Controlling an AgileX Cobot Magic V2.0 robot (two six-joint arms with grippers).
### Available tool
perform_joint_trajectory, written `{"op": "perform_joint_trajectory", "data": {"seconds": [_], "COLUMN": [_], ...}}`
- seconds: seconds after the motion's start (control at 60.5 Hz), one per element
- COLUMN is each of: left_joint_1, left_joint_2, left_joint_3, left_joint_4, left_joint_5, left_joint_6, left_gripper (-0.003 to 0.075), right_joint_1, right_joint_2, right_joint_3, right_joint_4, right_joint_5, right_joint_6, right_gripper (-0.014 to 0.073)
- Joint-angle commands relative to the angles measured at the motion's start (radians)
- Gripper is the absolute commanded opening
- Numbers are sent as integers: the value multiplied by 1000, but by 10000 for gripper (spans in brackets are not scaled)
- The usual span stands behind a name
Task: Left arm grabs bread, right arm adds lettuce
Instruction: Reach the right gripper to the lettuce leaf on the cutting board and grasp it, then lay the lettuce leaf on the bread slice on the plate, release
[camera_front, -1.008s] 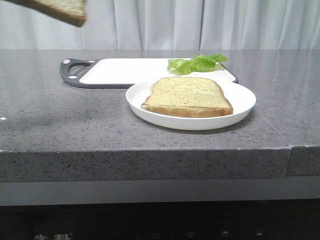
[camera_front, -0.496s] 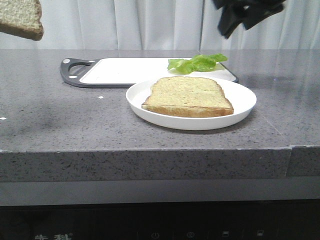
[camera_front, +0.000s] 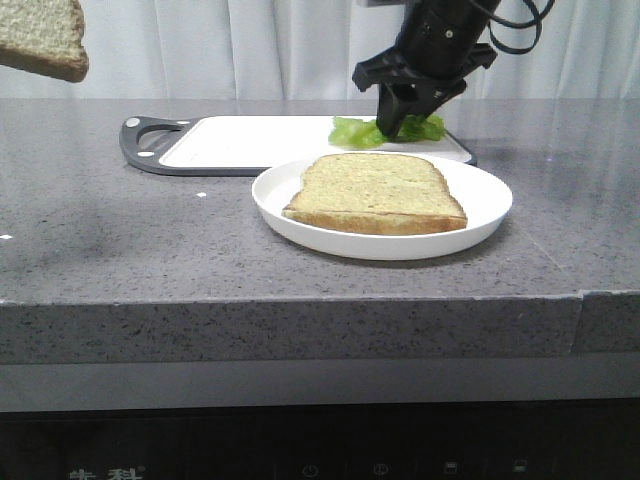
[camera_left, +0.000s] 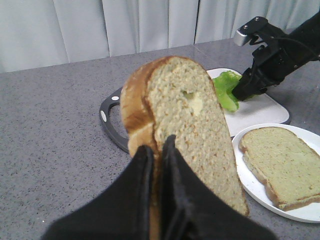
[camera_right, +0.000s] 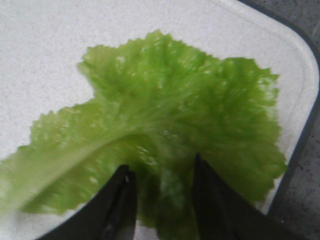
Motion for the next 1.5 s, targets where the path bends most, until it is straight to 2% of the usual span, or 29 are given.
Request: {"op": "perform_joint_trajectory", "data": {"seconds": [0.0,0.066,0.479,0.628,0.876,1.008,1.272,1.388,1.487], "left_joint_1": [-1,-1,-1,-1,-1,-1,-1,-1,-1], "left_joint_2": [-4,-4,-4,-4,-4,-4,-4,-4,-4], "left_joint_3": [-31,-31,-31,-31,-31,-31,-31,-31,-31], "left_joint_4": [16,16,14,13,13,13,13,13,13], "left_joint_5": [-81,-81,-81,-81,-81,-81,-81,-81,-76], "left_joint_6": [-14,-15,-25,-25,-25,-25,-25,-25,-25], "left_gripper": [-21,-21,-21,-21,-21,-21,-21,-21,-21], "right_joint_1": [-3,-3,-3,22,122,176,215,215,215], "right_joint_2": [-63,-67,-242,-383,-668,-733,-725,-723,-723], "right_joint_3": [-35,-35,24,184,607,781,902,902,902], "right_joint_4": [-2,-2,26,29,42,44,44,44,46], "right_joint_5": [-29,-21,5,-32,-186,-240,-313,-313,-319], "right_joint_6": [-8,-8,-9,-22,-29,-29,-29,-29,-29], "right_gripper": [155,127,127,127,127,127,134,222,335]}}
